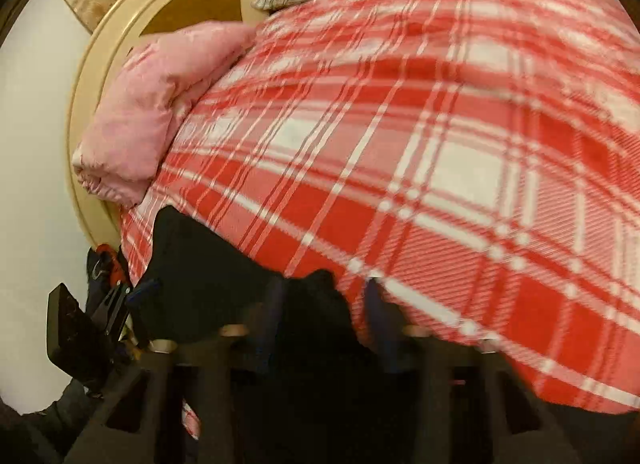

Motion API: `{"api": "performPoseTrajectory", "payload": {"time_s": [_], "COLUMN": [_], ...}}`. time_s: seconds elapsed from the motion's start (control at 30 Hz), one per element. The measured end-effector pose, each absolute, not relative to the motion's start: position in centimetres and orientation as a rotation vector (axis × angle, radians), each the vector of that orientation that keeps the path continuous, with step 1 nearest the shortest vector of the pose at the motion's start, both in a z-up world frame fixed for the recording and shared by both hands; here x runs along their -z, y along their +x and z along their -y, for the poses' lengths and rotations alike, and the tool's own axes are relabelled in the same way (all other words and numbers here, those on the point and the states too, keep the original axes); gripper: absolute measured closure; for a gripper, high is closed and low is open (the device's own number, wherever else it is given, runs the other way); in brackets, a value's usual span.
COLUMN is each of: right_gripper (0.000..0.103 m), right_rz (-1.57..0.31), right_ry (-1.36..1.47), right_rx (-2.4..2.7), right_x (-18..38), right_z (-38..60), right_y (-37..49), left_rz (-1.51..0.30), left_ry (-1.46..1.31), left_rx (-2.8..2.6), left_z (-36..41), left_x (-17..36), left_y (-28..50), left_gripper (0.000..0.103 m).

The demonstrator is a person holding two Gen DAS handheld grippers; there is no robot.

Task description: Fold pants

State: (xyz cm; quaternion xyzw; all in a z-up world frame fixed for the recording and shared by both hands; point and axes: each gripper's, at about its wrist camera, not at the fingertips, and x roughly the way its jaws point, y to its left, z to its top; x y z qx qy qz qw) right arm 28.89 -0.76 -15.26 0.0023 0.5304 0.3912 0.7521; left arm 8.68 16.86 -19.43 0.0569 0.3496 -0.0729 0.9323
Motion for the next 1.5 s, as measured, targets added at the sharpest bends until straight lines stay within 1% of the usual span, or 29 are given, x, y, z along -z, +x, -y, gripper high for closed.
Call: {"api": "performPoseTrajectory", "payload": {"time_s": [0.07,0.2,0.37,0.5,0.57,0.6,0.63,0.67,0.7,0.73,0.87,1.03,1.3,1.37,1.5], "right_gripper": [0.097,0.099,0.099,0.099,0.096,0.089,0.073,0.062,0.044,0.042,0.042,0.042,0.042,0.042,0.042], "right_rz": [-1.110,-1.037,-1.027,-1.023,-1.003,-0.999,-0.996,-0.990,-0.987,-0.978,-0.934,-0.919,-0.918,-0.905,-0.869], "right_ry": [-0.068,-0.163,-0.217,-0.207,-0.221,-0.225,-0.233,-0.246,-0.246,-0.239,-0.263,-0.229,-0.032,0.026,0.127], "right_rx": [-0.826,-0.757,-0.697,-0.703,-0.718,-0.717,-0.708,-0.686,-0.673,-0.656,-0.606,-0.525,-0.278,-0.195,-0.041], "right_x": [14.9,14.3,15.4,15.6,15.2,15.0,14.9,14.6,14.4,14.0,12.6,10.6,7.3,6.4,5.1], "right_z": [0.3,0.0,0.1,0.2,0.2,0.4,0.5,1.0,1.4,2.2,4.8,10.8,27.6,32.2,39.8], "right_y": [28.3,28.1,28.7,28.9,28.5,28.3,28.1,27.9,27.8,27.6,26.7,25.3,21.0,19.3,16.2], "left_rz": [-0.706,-0.692,-0.683,-0.684,-0.678,-0.677,-0.678,-0.683,-0.688,-0.694,-0.703,-0.641,-0.604,-0.597,-0.607], "left_ry": [0.110,0.111,0.114,0.118,0.123,0.123,0.123,0.122,0.122,0.123,0.126,0.145,0.253,0.285,0.348], "left_rx": [0.155,0.163,0.167,0.169,0.173,0.174,0.174,0.172,0.168,0.163,0.153,0.206,0.390,0.459,0.595], "left_z": [-17.0,-17.0,-17.0,-16.9,-16.9,-16.9,-16.9,-16.8,-16.8,-16.7,-16.2,-13.9,-6.2,-3.6,1.0], "left_x": [19.4,19.6,19.7,19.7,19.8,19.8,19.8,19.7,19.6,19.5,18.5,15.8,13.5,13.3,13.6], "left_y": [8.5,8.4,8.3,8.3,8.2,8.3,8.3,8.3,8.4,8.4,8.4,8.0,9.6,9.8,9.7], "left_gripper": [0.011,0.010,0.010,0.008,0.008,0.008,0.007,0.007,0.007,0.008,0.008,0.008,0.009,0.012,0.026]}}
